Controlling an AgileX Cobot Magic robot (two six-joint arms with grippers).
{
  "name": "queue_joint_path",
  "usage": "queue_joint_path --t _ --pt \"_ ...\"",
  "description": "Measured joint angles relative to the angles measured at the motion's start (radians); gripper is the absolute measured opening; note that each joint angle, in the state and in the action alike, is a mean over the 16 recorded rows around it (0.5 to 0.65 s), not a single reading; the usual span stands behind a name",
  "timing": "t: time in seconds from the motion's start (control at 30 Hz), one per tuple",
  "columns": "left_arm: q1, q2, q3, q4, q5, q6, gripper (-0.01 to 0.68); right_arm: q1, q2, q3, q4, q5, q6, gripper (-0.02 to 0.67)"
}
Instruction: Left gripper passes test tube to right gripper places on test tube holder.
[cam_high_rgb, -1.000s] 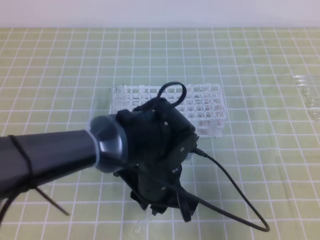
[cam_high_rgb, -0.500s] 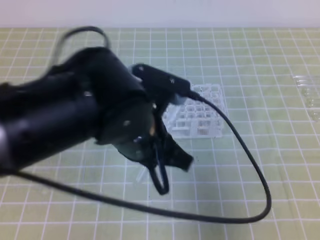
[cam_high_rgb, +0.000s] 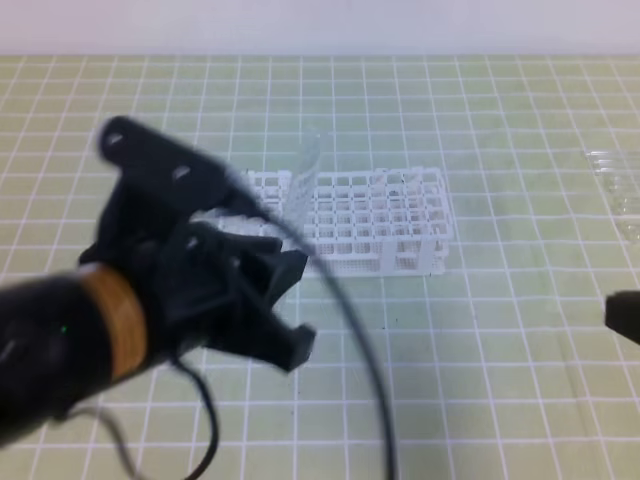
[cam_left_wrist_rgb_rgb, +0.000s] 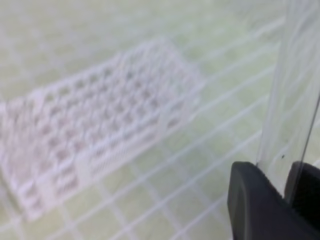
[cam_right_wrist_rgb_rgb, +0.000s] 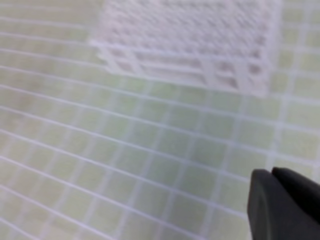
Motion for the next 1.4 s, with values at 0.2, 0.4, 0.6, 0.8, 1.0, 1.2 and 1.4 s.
queue_joint_path --t 0.2,0.4,0.6,0.8,1.0,1.2,1.4 --pt "0.0 -0.097 0.139 0.152 -0.216 -0.13 0.01 0.0 0.0 -0.029 0.165 -0.025 -0.155 -0.016" --pt "0.0 -0.14 0.202 0.26 -0.335 -0.208 0.01 0.0 0.0 -0.056 0.322 -0.038 -0.302 -0.016" --pt "0.0 -0.189 0.222 0.293 -0.369 -0.221 0.017 0.0 0.0 -0.063 0.417 -0.044 -0.387 -0.016" --pt "0.001 -0.305 0.281 0.311 -0.366 -0.242 0.01 0.0 0.0 -0.063 0.455 -0.045 -0.411 -0.016" --pt "0.001 -0.424 0.362 0.339 -0.375 -0.261 0.01 0.0 0.002 -0.063 0.474 -0.048 -0.43 -0.016" --pt "0.011 -0.46 0.413 0.383 -0.412 -0.274 0.004 0.0 0.027 -0.064 0.551 -0.051 -0.516 -0.016" --pt "0.077 -0.408 0.409 0.406 -0.49 -0.274 0.023 0.007 0.083 -0.083 0.669 -0.044 -0.657 -0.016"
